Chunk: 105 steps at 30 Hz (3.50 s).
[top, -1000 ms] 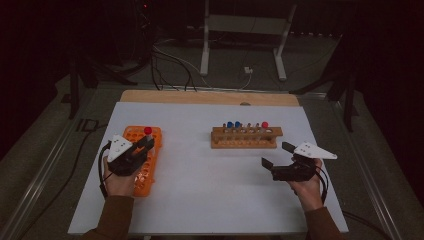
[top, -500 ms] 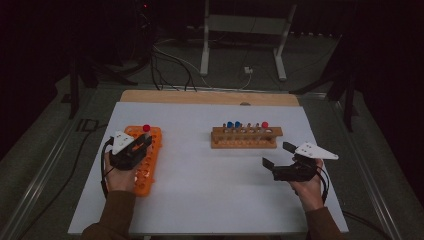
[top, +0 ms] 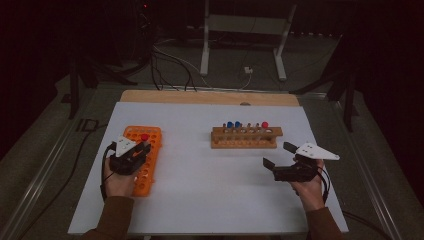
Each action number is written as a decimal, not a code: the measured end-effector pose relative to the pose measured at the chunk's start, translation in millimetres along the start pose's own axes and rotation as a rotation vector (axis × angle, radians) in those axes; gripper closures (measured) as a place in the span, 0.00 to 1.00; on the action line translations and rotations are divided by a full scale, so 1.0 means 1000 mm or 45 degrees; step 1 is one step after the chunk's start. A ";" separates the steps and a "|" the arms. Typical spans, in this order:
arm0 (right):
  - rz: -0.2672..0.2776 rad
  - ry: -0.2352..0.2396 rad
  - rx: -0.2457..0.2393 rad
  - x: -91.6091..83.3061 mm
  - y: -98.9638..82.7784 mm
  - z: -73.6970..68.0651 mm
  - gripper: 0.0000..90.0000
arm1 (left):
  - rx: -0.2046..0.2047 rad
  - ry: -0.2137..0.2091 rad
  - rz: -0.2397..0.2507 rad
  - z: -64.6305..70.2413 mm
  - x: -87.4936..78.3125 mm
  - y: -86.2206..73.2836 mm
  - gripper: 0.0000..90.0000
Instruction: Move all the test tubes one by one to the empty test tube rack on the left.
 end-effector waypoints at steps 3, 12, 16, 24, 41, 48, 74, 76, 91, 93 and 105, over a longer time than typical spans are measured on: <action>-0.003 0.002 0.002 0.001 0.000 -0.001 0.00 | 0.012 0.005 -0.028 0.000 0.000 0.000 0.82; -0.004 0.003 -0.003 0.000 0.000 -0.001 0.00 | 0.012 0.007 -0.129 0.001 0.006 0.001 0.82; -0.004 0.005 -0.003 0.000 0.000 -0.001 0.00 | 0.010 0.006 -0.158 0.001 0.008 0.002 0.82; -0.004 0.006 -0.004 0.000 0.000 -0.001 0.00 | 0.008 0.002 -0.180 0.001 0.010 0.002 0.82; 0.001 0.002 0.000 0.000 0.001 0.000 0.00 | -0.058 -0.055 -0.011 0.002 -0.011 0.006 0.56; 0.016 -0.007 -0.008 -0.002 0.005 0.000 0.00 | -0.115 -0.104 0.114 0.009 -0.022 0.008 0.42; -0.072 -0.203 0.041 0.057 0.037 0.043 0.23 | -0.074 -0.076 0.192 0.032 -0.028 0.005 0.00; -0.091 -0.201 0.062 0.063 0.033 0.047 0.34 | -0.066 -0.074 0.187 0.033 -0.027 0.004 0.00; -0.123 -0.206 0.078 0.091 0.023 0.050 0.78 | -0.062 -0.083 0.182 0.035 -0.025 0.003 0.00; -0.124 -0.204 0.073 0.091 0.023 0.050 0.78 | -0.062 -0.084 0.184 0.036 -0.025 0.003 0.00; -0.057 -0.226 0.050 0.076 0.040 0.047 0.78 | -0.062 -0.090 0.182 0.037 -0.025 0.003 0.00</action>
Point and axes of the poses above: each handheld gripper's, and its own axes: x roughly forward along the jaws, y roughly out of its top, z roughly to its right, the point moved 1 cm from there along x, roughly forward along the jaws, and after that the axes turned 1 degree about z, right-handed, at the moved point
